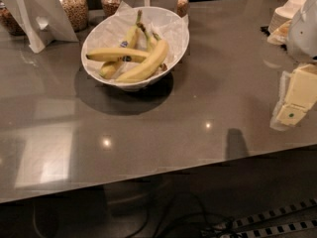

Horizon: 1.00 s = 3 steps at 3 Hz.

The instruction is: Pick banana from white bowl

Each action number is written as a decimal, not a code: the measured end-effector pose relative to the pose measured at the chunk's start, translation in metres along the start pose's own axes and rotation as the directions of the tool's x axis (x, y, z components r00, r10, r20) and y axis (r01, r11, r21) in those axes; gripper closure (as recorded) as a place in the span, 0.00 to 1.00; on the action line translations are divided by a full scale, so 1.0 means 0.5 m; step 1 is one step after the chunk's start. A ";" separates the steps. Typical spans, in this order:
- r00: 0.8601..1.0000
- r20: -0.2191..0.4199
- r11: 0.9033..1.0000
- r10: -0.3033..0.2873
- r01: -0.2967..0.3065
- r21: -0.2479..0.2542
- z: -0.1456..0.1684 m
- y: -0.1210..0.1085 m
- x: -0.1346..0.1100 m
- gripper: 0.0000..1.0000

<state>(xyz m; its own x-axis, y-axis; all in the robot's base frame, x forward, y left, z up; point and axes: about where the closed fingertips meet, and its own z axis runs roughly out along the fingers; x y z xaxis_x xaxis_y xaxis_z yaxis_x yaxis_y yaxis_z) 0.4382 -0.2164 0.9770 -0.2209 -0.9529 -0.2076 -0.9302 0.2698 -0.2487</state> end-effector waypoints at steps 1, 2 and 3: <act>1.000 0.000 1.000 0.000 0.000 0.000 0.000 0.000 0.000 0.00; 0.997 0.038 0.996 -0.065 0.062 0.063 -0.005 -0.022 -0.041 0.00; 0.976 0.104 0.974 -0.192 0.177 0.141 -0.014 -0.063 -0.129 0.00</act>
Offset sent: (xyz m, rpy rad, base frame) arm 0.0363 0.0426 0.0212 0.0125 -0.1929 0.1538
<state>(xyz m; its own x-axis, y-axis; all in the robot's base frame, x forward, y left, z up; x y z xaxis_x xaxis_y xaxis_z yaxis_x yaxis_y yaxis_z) 0.4795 -0.1644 1.0050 -0.0064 -0.9673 -0.2535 -0.9037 0.1141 -0.4127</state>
